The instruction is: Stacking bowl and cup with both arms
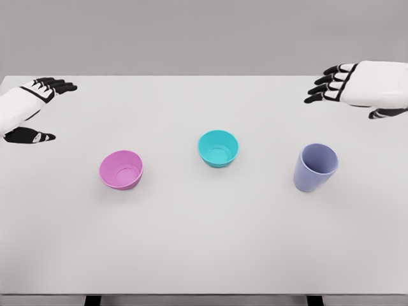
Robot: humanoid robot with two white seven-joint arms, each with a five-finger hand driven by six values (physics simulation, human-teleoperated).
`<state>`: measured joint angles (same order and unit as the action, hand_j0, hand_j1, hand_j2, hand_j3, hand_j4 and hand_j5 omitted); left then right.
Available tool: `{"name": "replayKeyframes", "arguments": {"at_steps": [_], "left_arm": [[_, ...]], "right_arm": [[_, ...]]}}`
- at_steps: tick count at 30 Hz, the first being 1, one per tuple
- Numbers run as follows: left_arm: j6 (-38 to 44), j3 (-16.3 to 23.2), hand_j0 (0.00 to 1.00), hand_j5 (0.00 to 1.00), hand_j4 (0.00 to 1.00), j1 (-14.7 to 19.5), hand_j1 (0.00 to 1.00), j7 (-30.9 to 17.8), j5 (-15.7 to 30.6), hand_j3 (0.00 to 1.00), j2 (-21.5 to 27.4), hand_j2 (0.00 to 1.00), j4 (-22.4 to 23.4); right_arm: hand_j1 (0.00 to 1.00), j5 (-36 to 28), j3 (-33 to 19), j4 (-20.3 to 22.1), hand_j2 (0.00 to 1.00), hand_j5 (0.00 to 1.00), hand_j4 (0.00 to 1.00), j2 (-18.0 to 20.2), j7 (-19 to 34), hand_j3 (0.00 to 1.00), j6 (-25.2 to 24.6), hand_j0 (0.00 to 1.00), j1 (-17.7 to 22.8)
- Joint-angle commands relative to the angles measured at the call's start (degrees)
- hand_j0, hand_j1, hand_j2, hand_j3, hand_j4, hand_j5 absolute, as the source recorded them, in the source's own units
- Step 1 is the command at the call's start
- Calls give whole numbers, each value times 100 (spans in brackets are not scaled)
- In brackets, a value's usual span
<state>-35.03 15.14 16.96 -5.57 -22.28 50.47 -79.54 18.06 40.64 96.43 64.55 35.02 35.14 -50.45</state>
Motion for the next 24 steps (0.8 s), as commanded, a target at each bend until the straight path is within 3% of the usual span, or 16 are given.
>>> {"name": "replayKeyframes", "arguments": {"at_steps": [1,6,8,10,13,15,17,19,24], "left_arm": [[3,-3,100,100,100,0,100,3,-22,100,-2,100,-18],[3,-11,100,100,100,9,100,-15,-101,100,-20,100,-18],[3,6,100,100,100,18,100,-15,-84,100,-2,100,-62],[3,103,100,100,100,35,100,-50,-31,100,112,100,-237],[3,481,100,100,100,97,100,-998,636,100,613,100,-598],[3,621,100,100,100,132,100,-2026,1269,100,938,100,-923],[3,648,100,100,100,193,100,-2809,1559,100,991,100,-1169],[3,665,100,100,100,193,100,-2943,1630,100,991,100,-1511],[3,674,100,100,100,202,100,-2943,1516,100,982,100,-1925]], "right_arm": [[100,-13,14,87,100,100,100,5,-2,100,-14,100,0],[100,-30,-30,104,100,100,100,110,-2,100,-14,100,-61],[100,-48,-13,131,100,100,100,461,-2,100,-14,100,-105],[100,-56,-4,78,100,100,100,506,-2,100,-14,100,-53],[100,-74,14,69,100,100,100,506,-2,100,-14,100,61],[100,-74,-4,60,100,100,100,532,-2,100,-14,100,105],[100,-74,-4,-62,100,100,100,418,-2,100,-14,100,246],[100,-74,-48,-361,100,100,100,190,-2,100,-14,100,360],[100,-57,-30,-572,100,100,100,321,-2,100,-14,100,448]]}}
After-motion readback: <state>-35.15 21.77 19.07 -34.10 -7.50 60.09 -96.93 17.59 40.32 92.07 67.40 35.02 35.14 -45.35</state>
